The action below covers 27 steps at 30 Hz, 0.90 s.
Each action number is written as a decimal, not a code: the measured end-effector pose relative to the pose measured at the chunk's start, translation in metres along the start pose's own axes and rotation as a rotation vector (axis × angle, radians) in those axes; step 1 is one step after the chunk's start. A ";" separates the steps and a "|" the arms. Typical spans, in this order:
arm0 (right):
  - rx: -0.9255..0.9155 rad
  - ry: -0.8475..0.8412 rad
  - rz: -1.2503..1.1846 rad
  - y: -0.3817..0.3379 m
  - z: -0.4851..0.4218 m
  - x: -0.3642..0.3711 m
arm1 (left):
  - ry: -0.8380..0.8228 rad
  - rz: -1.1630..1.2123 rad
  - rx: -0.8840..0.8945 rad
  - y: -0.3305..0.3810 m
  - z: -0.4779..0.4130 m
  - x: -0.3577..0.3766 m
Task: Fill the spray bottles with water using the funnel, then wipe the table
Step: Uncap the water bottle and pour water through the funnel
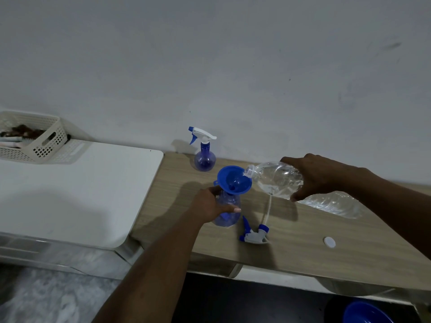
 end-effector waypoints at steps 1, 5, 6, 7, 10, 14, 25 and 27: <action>0.002 -0.005 -0.004 0.000 0.000 0.002 | -0.001 -0.007 -0.001 -0.001 0.000 0.000; 0.045 -0.009 -0.071 0.003 0.003 0.012 | 0.007 -0.023 -0.002 -0.002 -0.001 0.001; 0.064 0.007 -0.121 0.004 0.004 0.016 | 0.007 -0.020 0.003 -0.001 -0.001 0.001; 0.079 0.030 -0.182 0.005 0.006 0.020 | 0.007 -0.020 0.008 0.000 -0.001 0.001; 0.073 0.167 -0.374 0.008 0.010 0.034 | 0.013 -0.007 0.007 -0.001 -0.001 0.001; 0.155 0.437 -0.639 0.011 0.023 0.046 | -0.006 0.004 -0.014 0.000 -0.002 0.004; 0.607 0.807 -0.859 0.017 0.042 0.094 | -0.013 0.027 -0.033 0.003 0.000 0.005; 0.649 0.848 -0.903 0.016 0.043 0.101 | -0.012 0.019 -0.038 0.002 0.000 0.005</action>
Point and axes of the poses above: each hand's wrist, its own z-axis away from the middle knuckle, its own x-axis out of the palm, y = z × x, the point moved 6 cm from there along -z, towards the middle knuckle, and after that the axes turned 13 degrees about z, right-handed, at the moved point
